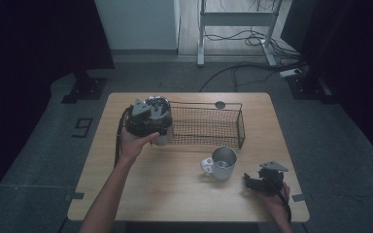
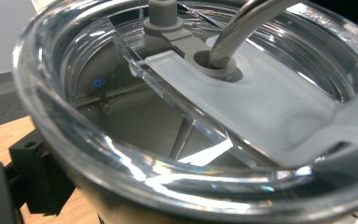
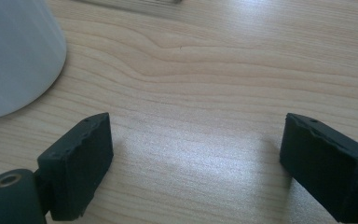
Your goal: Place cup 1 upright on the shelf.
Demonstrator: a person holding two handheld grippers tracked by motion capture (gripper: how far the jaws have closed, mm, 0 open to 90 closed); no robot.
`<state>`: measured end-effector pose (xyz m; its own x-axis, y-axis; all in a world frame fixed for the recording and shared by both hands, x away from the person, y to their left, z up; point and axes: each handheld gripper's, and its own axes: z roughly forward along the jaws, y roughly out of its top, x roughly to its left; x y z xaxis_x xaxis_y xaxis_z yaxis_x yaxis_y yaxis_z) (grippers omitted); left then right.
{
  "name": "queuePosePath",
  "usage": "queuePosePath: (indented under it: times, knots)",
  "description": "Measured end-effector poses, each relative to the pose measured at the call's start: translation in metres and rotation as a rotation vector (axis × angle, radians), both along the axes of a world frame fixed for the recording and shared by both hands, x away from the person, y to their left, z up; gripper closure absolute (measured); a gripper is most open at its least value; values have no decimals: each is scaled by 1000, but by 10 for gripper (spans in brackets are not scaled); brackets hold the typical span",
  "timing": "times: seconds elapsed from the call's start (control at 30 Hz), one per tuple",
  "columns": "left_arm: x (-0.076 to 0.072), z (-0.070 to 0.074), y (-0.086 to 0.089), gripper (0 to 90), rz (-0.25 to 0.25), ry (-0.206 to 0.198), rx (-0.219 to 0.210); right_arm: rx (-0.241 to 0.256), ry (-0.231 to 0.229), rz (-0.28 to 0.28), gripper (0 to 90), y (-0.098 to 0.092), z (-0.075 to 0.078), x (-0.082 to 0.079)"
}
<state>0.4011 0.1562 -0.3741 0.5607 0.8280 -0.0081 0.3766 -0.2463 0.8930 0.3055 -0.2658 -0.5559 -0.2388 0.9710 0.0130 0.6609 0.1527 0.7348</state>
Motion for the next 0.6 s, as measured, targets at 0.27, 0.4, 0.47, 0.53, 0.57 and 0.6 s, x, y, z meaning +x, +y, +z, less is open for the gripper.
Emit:
queuePosePath:
  times: [0.27, 0.4, 0.47, 0.53, 0.57, 0.6]
  knots:
    - [7, 6, -5, 37, -5, -2, -16, -1, 0, -1, 93, 0, 0, 0]
    - [10, 8, -6, 37, -4, -5, -26, 0, -1, -1, 95, 0, 0, 0]
    - [12, 8, -7, 37, -2, -6, -25, 0, -1, -1, 95, 0, 0, 0]
    - [15, 8, -7, 37, 0, -3, -23, 0, -1, -2, 95, 0, 0, 0]
    - [16, 8, -8, 37, 3, -2, -23, -1, -1, -1, 95, 0, 0, 0]
    - [18, 9, -8, 37, 5, -2, -21, 0, -1, -1, 96, 0, 0, 0]
